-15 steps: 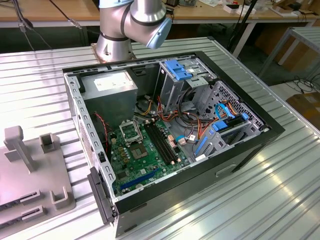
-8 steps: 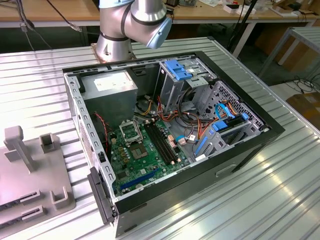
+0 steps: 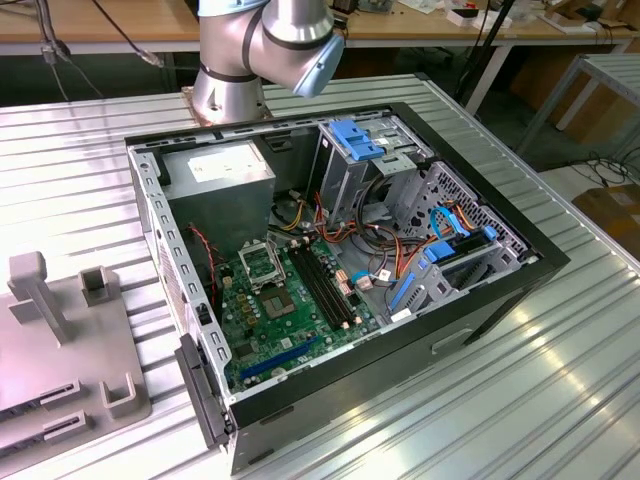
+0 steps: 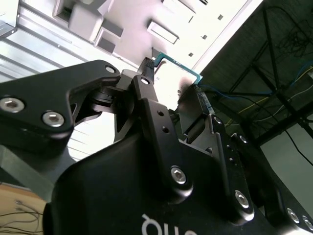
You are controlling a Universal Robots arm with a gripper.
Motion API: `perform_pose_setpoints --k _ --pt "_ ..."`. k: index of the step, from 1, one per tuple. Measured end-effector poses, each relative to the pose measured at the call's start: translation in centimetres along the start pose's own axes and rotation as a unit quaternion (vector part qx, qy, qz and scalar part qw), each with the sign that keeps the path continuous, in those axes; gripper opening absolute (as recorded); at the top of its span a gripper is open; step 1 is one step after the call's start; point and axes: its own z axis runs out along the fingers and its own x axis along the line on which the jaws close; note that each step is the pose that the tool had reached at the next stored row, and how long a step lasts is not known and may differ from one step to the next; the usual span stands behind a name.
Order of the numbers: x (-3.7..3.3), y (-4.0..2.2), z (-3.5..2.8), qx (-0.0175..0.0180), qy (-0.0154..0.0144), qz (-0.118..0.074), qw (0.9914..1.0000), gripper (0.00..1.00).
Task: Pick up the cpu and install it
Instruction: 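Pick up the cpu and move it towards the insertion slot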
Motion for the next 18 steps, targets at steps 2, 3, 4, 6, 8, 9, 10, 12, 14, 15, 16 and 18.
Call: perform_pose_setpoints --k 2,3,4,6,8,9,10,12,14,15,16,18 --pt "-0.20 -0.01 -0.02 0.0000 0.0000 0.000 1.00000 0.45" --pt "-0.31 -0.01 -0.02 0.0000 0.0000 0.000 1.00000 0.45" --pt "-0.44 -0.02 -0.03 0.0000 0.0000 0.000 1.00000 0.45" --pt "-0.68 -0.03 -0.04 0.0000 0.0000 0.000 1.00000 0.45" --pt "-0.95 -0.04 -0.05 0.0000 0.0000 0.000 1.00000 0.45" --pt "-1.06 -0.04 -0.06 0.0000 0.0000 0.000 1.00000 0.45" --pt "-1.18 -0.05 -0.06 0.0000 0.0000 0.000 1.00000 0.45" --pt "-1.41 -0.06 -0.08 0.0000 0.0000 0.000 1.00000 0.45" --pt "-1.66 -0.07 -0.09 0.0000 0.0000 0.000 1.00000 0.45" --pt "-1.77 -0.07 -0.10 0.0000 0.0000 0.000 1.00000 0.45" --pt "-1.92 -0.08 -0.11 0.0000 0.0000 0.000 1.00000 0.45" --pt "-2.12 -0.08 -0.12 0.0000 0.0000 0.000 1.00000 0.45"
